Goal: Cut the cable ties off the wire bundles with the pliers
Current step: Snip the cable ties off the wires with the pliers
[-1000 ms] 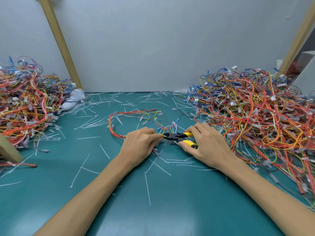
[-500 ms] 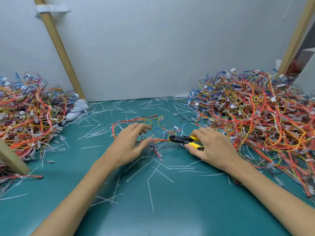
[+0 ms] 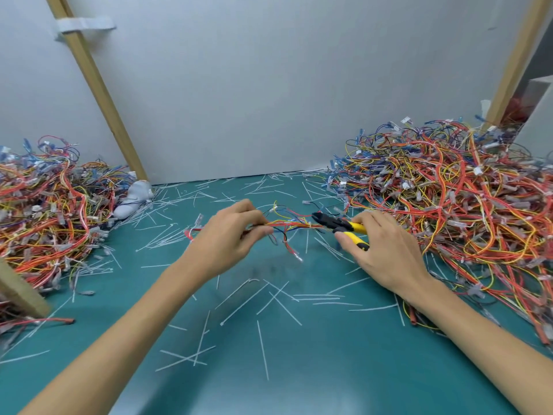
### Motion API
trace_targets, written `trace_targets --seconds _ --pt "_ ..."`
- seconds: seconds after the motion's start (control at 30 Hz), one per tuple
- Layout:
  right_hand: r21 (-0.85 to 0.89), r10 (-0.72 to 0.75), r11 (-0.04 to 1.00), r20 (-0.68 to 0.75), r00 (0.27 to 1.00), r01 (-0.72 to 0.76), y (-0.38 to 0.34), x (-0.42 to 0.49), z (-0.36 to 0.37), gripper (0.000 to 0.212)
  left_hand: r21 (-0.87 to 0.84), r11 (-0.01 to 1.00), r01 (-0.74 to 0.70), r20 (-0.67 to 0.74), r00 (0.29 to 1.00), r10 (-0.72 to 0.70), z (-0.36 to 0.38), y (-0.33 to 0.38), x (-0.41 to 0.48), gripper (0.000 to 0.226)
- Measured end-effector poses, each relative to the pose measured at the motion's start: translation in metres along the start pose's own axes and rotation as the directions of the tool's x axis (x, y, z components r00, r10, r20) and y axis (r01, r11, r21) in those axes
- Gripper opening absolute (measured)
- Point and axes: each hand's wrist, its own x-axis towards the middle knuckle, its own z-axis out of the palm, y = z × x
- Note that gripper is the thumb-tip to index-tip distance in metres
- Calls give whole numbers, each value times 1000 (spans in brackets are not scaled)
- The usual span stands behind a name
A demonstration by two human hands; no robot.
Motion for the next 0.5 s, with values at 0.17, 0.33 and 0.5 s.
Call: trace_targets --seconds 0.17,0.33,0.5 --pt "196 61 979 -18 998 -56 0 0 -2 37 -58 980 191 -1 982 -191 37 1 -22 20" --pt "86 9 996 54 999 -13 0 -3 0 46 127 965 231 -170 963 -209 45 4 -32 26" --pt "85 19 996 58 998 -24 -1 -3 -2 47 153 983 -98 -97 989 114 26 21 -11 21"
